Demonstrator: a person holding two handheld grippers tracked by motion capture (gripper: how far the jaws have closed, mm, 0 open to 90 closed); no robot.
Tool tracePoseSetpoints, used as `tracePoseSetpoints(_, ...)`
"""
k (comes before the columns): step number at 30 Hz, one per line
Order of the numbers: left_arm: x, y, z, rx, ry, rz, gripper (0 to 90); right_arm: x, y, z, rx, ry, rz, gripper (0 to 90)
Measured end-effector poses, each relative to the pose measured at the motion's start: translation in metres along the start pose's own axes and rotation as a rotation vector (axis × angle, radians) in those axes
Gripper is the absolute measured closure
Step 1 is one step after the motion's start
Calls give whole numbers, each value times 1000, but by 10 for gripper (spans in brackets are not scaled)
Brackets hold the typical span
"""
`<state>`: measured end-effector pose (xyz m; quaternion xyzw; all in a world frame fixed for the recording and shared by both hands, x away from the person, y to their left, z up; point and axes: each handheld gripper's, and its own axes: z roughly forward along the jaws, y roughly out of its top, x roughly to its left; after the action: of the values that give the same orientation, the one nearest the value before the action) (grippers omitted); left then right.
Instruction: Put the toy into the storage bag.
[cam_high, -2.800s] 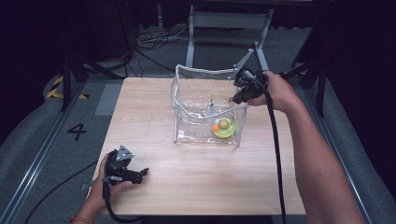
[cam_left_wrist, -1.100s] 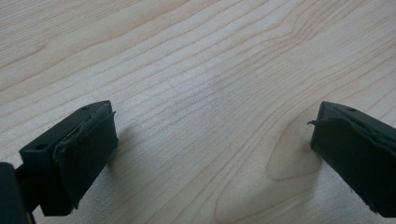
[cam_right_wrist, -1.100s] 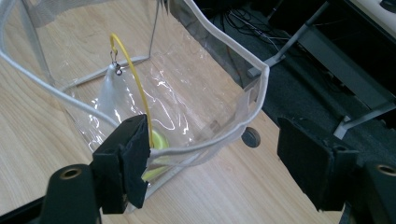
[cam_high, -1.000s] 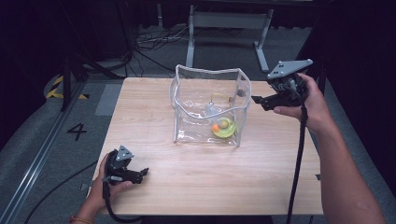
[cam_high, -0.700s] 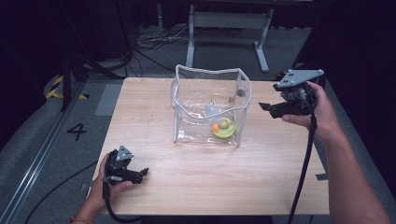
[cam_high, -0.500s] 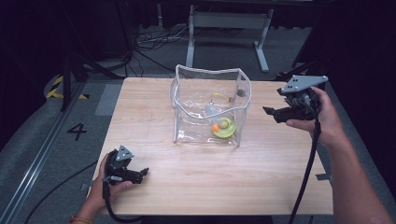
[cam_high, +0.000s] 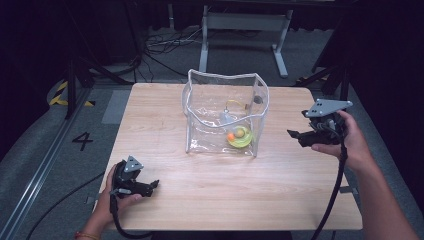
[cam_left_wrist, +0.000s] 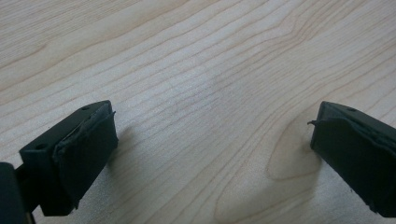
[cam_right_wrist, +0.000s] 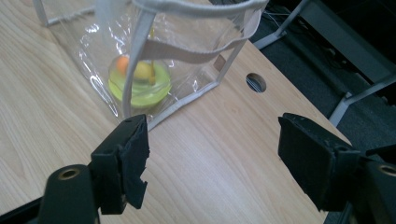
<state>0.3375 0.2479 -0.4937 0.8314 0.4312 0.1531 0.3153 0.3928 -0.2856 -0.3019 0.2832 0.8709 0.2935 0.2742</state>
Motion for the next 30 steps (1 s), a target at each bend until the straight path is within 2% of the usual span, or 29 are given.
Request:
tracePoseSetpoints(9,0,0,0,0,0,0,8,11,-22,11,46,1,-15,227)
tracePoseSetpoints(11,0,0,0,0,0,0,8,14,-29,14,53,4,-9,216)
tracePoseSetpoints(15,0,0,0,0,-1,-1,8,20,-43,20,74,-28,7,186)
tracePoseSetpoints(26,0,0,0,0,0,0,8,32,-87,40,109,-12,26,182)
tracePoseSetpoints(30,0,0,0,0,0,-1,8,35,-97,44,116,-8,35,176)
